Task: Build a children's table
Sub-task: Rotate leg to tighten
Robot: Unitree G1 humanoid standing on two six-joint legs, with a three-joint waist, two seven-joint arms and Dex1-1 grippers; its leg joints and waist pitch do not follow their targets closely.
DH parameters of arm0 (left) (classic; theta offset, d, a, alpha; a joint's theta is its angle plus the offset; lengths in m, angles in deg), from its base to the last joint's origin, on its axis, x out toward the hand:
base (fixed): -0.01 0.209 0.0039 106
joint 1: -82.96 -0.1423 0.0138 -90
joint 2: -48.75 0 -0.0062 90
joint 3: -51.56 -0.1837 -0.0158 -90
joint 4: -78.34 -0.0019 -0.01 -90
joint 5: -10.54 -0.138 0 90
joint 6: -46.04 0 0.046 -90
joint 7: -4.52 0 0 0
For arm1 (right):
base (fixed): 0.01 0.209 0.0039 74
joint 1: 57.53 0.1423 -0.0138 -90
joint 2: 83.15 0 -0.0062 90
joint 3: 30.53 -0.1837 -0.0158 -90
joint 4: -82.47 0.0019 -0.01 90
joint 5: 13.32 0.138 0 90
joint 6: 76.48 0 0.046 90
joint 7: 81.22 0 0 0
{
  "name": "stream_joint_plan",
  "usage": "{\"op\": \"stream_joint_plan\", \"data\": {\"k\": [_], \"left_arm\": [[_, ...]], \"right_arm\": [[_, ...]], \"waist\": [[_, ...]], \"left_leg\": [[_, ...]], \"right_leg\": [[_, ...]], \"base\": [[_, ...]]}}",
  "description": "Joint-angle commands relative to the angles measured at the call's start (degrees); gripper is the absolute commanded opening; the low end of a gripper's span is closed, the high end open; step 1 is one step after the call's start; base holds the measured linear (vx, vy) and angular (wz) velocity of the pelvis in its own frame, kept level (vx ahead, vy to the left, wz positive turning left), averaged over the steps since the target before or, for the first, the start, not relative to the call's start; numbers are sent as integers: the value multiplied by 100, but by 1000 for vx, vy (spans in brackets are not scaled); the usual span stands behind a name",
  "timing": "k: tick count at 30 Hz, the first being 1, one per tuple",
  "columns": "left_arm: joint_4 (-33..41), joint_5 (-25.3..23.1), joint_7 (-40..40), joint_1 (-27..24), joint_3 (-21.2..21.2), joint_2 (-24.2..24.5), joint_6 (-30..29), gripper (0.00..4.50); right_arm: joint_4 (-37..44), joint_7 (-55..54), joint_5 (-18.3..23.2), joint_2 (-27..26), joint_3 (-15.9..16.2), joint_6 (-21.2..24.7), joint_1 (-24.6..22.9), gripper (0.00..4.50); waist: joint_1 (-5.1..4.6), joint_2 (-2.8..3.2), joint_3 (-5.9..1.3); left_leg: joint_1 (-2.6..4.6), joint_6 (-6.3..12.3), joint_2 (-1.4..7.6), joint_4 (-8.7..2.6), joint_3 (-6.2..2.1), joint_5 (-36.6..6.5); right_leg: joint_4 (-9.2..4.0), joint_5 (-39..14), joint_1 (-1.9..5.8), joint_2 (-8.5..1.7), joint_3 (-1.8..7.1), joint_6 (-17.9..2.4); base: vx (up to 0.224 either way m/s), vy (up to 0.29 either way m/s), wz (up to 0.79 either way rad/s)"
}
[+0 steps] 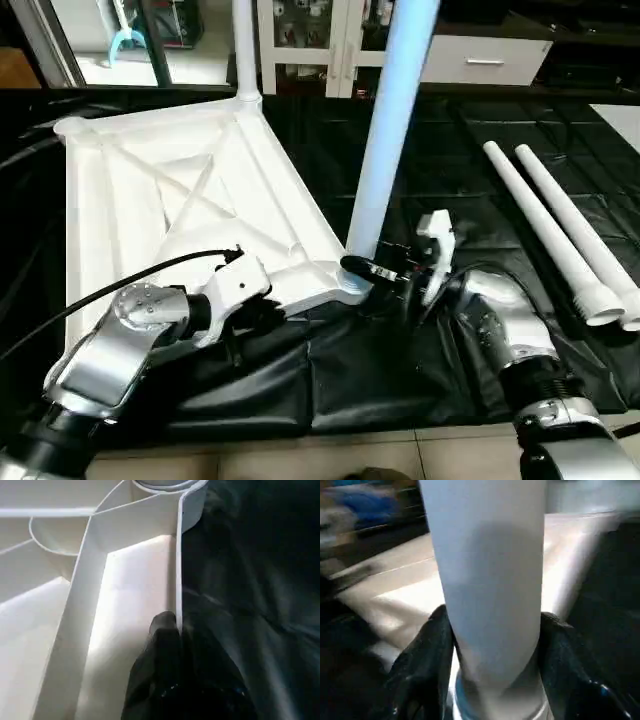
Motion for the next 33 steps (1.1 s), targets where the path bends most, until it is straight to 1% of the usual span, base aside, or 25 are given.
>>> {"op": "stream_joint_plan", "data": {"k": [1,3,4,5,7,8,9,10,11,12,14,15,17,18,19,21,22,23,24,25,27,28,31,32,33], "left_arm": [[-456,-238,435,-25,-381,-331,-407,0],[-647,-286,763,143,-348,-626,-623,0],[-822,-311,1055,296,-303,-904,-739,0],[-967,-324,1298,426,-262,-1140,-844,0],[-1203,-272,1650,652,-163,-1562,-992,0],[-1203,-272,1650,652,-163,-1562,-992,0],[-1357,-240,1809,846,-151,-1907,-1055,0],[-1357,-240,1809,846,-151,-1907,-1055,0],[-1411,-258,1796,924,-196,-2017,-1031,0],[-1423,-264,1792,937,-201,-2031,-1017,0],[-1417,-269,1740,925,-205,-1983,-939,0],[-1356,-295,1650,849,-228,-1850,-833,0],[-1122,-310,1276,590,-328,-1438,-553,0],[-1058,-290,1182,530,-340,-1350,-544,0],[-932,-244,993,421,-363,-1186,-538,0],[-634,-166,523,153,-410,-777,-312,0],[-469,-94,264,9,-401,-560,-185,0],[-348,-39,78,-108,-367,-383,-72,0],[-209,47,-154,-259,-286,-161,156,0],[-145,110,-273,-332,-225,-47,269,0],[-86,203,-388,-418,-101,74,401,0],[-26,323,-552,-498,-14,236,447,0],[-43,329,-627,-531,0,362,470,0],[-103,293,-615,-533,19,437,496,0],[-125,285,-606,-532,30,460,515,0]], "right_arm": [[-612,-1667,-532,-142,-106,140,-65,204],[-725,-2176,-521,-338,-194,217,-53,202],[-791,-2569,-493,-535,-260,287,-57,201],[-848,-2901,-468,-704,-313,349,-60,200],[-969,-3477,-448,-997,-378,404,-50,199],[-969,-3477,-448,-997,-378,404,-50,199],[-1092,-3842,-542,-1262,-323,322,-11,199],[-1092,-3842,-542,-1262,-323,322,-11,199],[-1153,-3802,-557,-1370,-281,213,61,199],[-1168,-3750,-536,-1388,-281,189,89,199],[-1193,-3467,-442,-1366,-283,198,178,199],[-1143,-3169,-358,-1289,-289,155,204,199],[-860,-2176,-93,-1068,-305,-21,196,199],[-800,-1982,-47,-1007,-305,-44,193,199],[-683,-1620,24,-878,-279,-45,179,254],[-418,-883,152,-556,-207,14,137,268],[-258,-436,206,-356,-122,60,100,274],[-118,-44,243,-178,-46,96,70,288],[76,491,310,81,55,222,40,304],[170,810,324,243,129,314,32,312],[265,1208,281,492,260,400,31,316],[321,1603,323,689,300,541,57,334],[313,1800,384,761,268,613,97,334],[253,1957,360,799,255,521,133,334],[226,2031,382,808,247,523,145,319]], "waist": [[6,28,-178],[-3,30,-178],[20,38,-180],[10,31,-169],[25,28,-174],[41,25,-176],[32,22,-194],[35,22,-183],[36,25,-197],[41,50,-217],[29,34,-210],[26,45,-223],[15,34,-224],[22,33,-241],[20,33,-225],[18,20,-237],[1,24,-225],[15,29,-240],[11,33,-269],[24,47,-281],[27,47,-273],[28,37,-272],[38,30,-272],[38,21,-276],[38,26,-280]], "left_leg": [[-28,125,6,-326,54,-905],[-12,71,6,-327,54,-1055],[-2,60,-5,-331,42,-1190],[-5,41,-8,-331,55,-1222],[32,-8,-15,-341,43,-1403],[36,-8,-20,-341,41,-1441],[14,8,-24,-344,37,-1407],[11,14,-22,-351,39,-1399],[-7,28,-16,-365,20,-1398],[6,35,-14,-366,16,-1406],[-26,72,-18,-366,17,-1392],[-26,87,-14,-368,14,-1374],[-49,164,-5,-372,10,-1402],[-51,202,1,-361,5,-1392],[-64,241,7,-365,6,-1398],[-84,334,12,-361,4,-1269],[-95,375,27,-369,11,-1200],[-87,386,18,-354,7,-1140],[-107,461,22,-337,5,-950],[-93,555,30,-316,18,-692],[-101,680,21,-300,44,-471],[-97,717,25,-294,55,-465],[-86,757,25,-290,65,-376],[-90,764,23,-288,65,-365],[-89,773,24,-283,64,-361]], "right_leg": [[-564,-990,243,-389,287,-1264],[-577,-1187,227,-379,294,-1193],[-604,-1395,217,-383,299,-1085],[-614,-1427,204,-369,304,-1038],[-637,-1599,160,-364,297,-886],[-645,-1619,157,-358,293,-844],[-627,-1495,175,-353,296,-809],[-637,-1474,162,-351,291,-795],[-624,-1354,182,-355,279,-780],[-617,-1296,188,-357,273,-791],[-613,-1123,206,-352,272,-831],[-608,-1056,215,-357,271,-851],[-614,-1018,235,-368,270,-886],[-602,-950,257,-377,267,-914],[-609,-953,250,-380,272,-937],[-608,-904,278,-383,272,-1036],[-601,-832,263,-382,280,-1086],[-590,-755,281,-378,273,-1125],[-554,-460,309,-376,276,-1193],[-513,-27,292,-343,266,-1273],[-474,385,290,-332,256,-1404],[-460,457,288,-342,256,-1458],[-450,515,296,-358,263,-1517],[-446,527,305,-360,262,-1526],[-439,532,307,-364,263,-1532]], "base": [[0,0,0],[0,0,0],[0,0,0],[0,0,0],[0,0,0],[0,0,0],[0,0,0],[0,0,0],[0,0,0],[0,0,0],[0,0,0],[0,0,0],[0,0,0],[0,0,0],[0,0,0],[0,0,0],[0,0,0],[0,0,0],[0,0,0],[0,0,0],[0,0,0],[0,0,0],[0,0,0],[0,0,0],[0,0,0]]}}
